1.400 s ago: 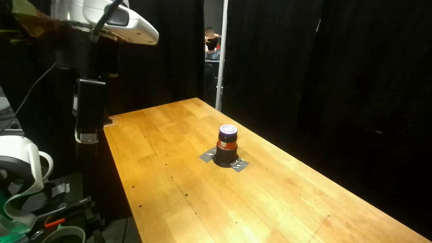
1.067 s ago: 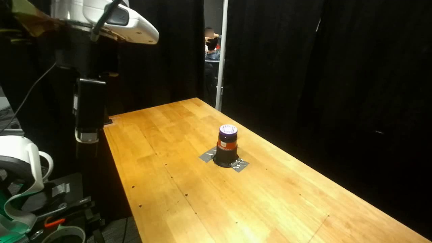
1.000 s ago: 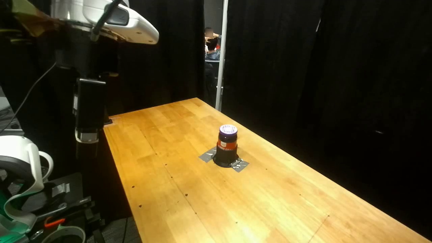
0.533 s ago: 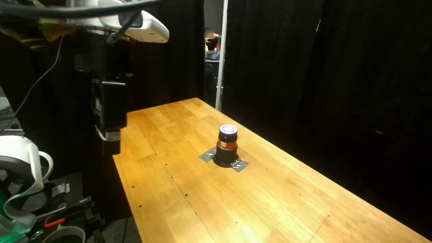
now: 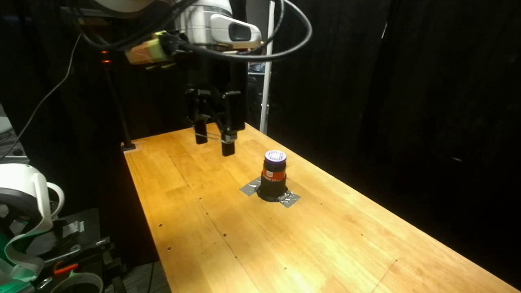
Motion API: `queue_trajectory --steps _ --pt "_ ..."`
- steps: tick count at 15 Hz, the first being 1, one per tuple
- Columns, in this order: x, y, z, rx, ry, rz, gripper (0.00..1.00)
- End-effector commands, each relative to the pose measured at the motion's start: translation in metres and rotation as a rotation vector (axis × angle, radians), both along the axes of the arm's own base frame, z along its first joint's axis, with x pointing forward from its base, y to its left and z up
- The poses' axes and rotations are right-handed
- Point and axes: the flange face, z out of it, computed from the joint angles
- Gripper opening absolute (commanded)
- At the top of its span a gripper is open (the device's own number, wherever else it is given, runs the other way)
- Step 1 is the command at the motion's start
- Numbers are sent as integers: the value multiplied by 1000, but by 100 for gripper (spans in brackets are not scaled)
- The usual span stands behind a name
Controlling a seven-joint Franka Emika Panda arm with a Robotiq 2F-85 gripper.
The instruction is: Put the rubber band around the base of the cup
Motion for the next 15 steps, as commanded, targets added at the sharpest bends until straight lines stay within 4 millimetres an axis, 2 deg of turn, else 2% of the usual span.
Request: queue_trajectory --steps 1,4,9,12,15 --pt "70 28 -7 71 3 89 100" --pt "115 44 -14 138 -6 112 100" --pt "185 51 -23 241 -9 74 100" --pt "220 55 -43 271 18 44 100" --pt "246 59 -66 287 58 23 100"
